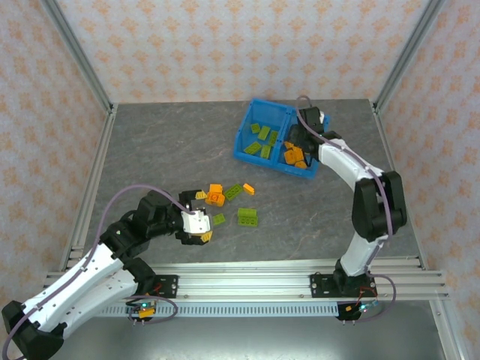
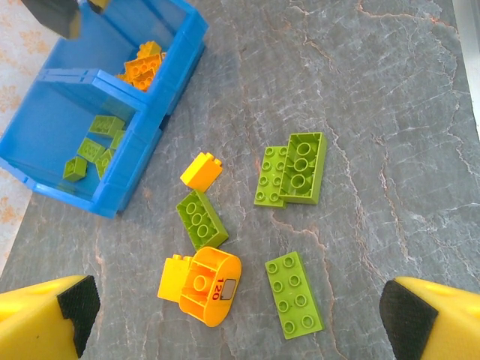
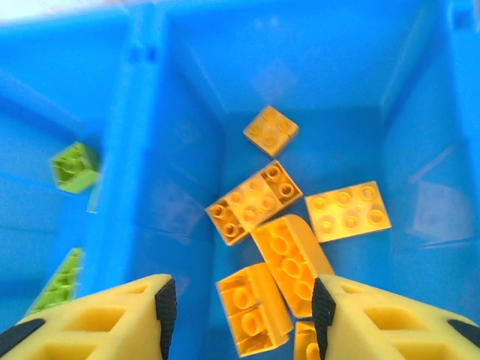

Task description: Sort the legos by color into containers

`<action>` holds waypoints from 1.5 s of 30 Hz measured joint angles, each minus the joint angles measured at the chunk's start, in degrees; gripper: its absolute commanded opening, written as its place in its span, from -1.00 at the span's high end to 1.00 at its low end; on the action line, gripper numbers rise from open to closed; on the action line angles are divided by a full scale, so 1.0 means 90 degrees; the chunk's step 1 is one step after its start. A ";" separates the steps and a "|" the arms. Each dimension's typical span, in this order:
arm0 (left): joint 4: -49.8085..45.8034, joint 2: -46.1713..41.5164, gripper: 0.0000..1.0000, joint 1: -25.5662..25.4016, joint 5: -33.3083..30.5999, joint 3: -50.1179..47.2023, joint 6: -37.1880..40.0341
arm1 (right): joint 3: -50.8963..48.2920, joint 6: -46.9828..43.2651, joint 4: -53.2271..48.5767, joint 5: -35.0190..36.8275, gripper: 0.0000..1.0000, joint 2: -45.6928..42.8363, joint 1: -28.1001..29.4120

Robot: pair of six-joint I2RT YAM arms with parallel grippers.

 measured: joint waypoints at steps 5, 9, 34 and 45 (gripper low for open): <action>0.0000 0.0039 -0.99 0.0000 0.0010 0.0000 -0.0027 | -0.0590 -0.0102 0.0068 -0.0544 -0.05 -0.1285 0.0308; 0.0000 0.0104 -0.99 0.0000 0.0066 0.0000 0.0002 | -0.0918 -0.0714 -0.0012 -0.0971 -0.12 -0.1795 0.1409; -0.0170 0.0209 -0.99 0.0041 0.0340 0.0000 0.0510 | -0.0342 -0.2402 -0.1059 -0.1365 0.21 0.1047 0.2645; -0.0170 0.0192 -0.99 0.0041 0.0364 0.0000 0.0573 | -0.0534 -0.2237 -0.0682 -0.1151 0.56 0.1120 0.2645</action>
